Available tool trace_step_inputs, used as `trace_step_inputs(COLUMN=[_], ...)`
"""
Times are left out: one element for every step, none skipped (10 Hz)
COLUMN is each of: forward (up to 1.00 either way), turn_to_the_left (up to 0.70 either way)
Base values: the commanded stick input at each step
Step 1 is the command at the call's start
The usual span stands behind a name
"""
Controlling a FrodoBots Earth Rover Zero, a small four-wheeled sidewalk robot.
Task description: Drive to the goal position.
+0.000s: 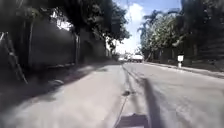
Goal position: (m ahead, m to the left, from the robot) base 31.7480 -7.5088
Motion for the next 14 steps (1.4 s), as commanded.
trace_step_inputs(forward=[1.0,1.0,1.0,1.0,1.0,1.0,1.0,1.0,1.0,1.0,1.0,1.0,1.0,1.0], turn_to_the_left=[-0.04,-0.41,-0.41,-0.41,-0.41,-0.41,-0.41,-0.22,-0.04,-0.03,-0.03,-0.03,-0.03,-0.04])
